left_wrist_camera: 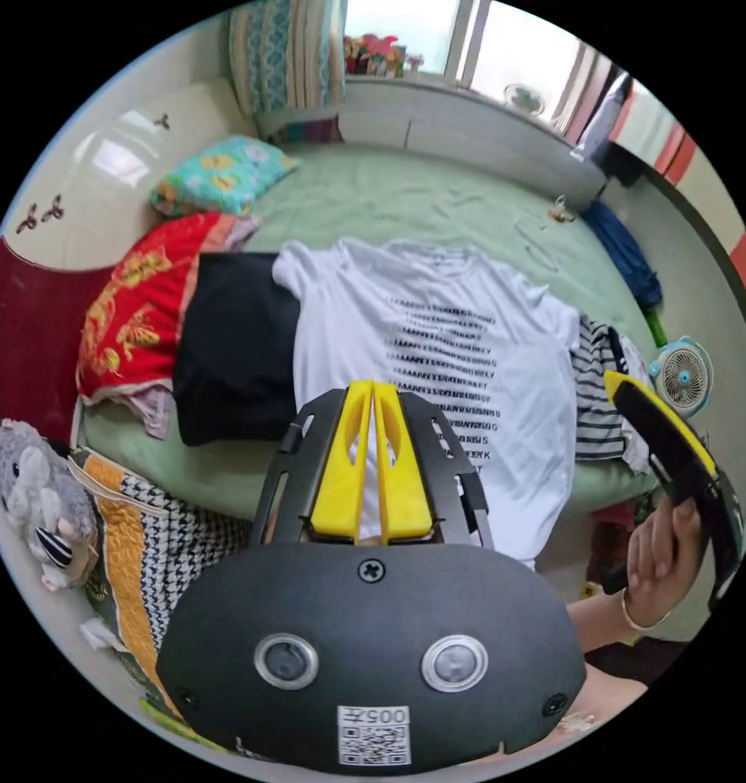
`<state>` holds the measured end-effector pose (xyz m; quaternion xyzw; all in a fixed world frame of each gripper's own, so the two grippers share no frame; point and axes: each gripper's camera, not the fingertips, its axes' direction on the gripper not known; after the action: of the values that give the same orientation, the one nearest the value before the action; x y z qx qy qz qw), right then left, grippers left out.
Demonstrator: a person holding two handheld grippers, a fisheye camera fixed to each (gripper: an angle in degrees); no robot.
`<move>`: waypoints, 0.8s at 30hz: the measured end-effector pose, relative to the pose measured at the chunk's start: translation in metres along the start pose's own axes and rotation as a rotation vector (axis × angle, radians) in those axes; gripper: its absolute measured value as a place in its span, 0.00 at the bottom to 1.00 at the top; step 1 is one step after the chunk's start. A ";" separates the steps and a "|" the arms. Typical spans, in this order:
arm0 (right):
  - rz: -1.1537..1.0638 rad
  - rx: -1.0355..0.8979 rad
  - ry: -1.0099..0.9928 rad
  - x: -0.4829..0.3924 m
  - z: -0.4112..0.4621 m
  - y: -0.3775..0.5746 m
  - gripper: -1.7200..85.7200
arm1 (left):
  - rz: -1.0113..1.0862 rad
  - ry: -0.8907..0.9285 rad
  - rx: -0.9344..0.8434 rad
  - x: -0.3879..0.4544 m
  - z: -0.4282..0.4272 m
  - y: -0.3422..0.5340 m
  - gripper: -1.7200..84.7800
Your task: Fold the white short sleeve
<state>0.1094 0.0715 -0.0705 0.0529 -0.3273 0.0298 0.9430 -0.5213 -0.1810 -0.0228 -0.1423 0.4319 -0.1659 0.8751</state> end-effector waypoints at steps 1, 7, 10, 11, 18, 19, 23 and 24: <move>0.003 -0.014 0.006 -0.001 0.007 -0.003 0.01 | 0.011 0.006 -0.057 0.004 0.023 -0.013 0.01; 0.018 -0.319 -0.052 0.009 0.114 -0.008 0.01 | 0.026 -0.130 -0.133 0.033 0.086 -0.054 0.01; 0.037 -0.352 -0.090 0.010 0.124 -0.023 0.01 | 0.033 -0.131 -0.106 0.046 0.098 -0.067 0.01; 0.028 -0.315 -0.096 0.007 0.118 -0.027 0.01 | 0.041 -0.128 -0.090 0.051 0.102 -0.072 0.01; 0.039 -0.334 -0.103 0.016 0.125 -0.036 0.01 | 0.055 -0.039 -0.014 0.077 0.131 -0.098 0.02; 0.048 -0.333 -0.103 0.019 0.125 -0.037 0.01 | 0.063 -0.037 -0.011 0.082 0.137 -0.101 0.02; 0.088 -0.293 -0.120 0.031 0.118 -0.041 0.01 | 0.061 -0.083 -0.037 0.089 0.164 -0.114 0.02; 0.095 -0.290 -0.117 0.033 0.117 -0.042 0.01 | 0.058 -0.088 -0.041 0.089 0.168 -0.116 0.02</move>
<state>0.0672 0.0169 0.0382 -0.0977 -0.3847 0.0235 0.9176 -0.3548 -0.3048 0.0575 -0.1547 0.4003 -0.1249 0.8946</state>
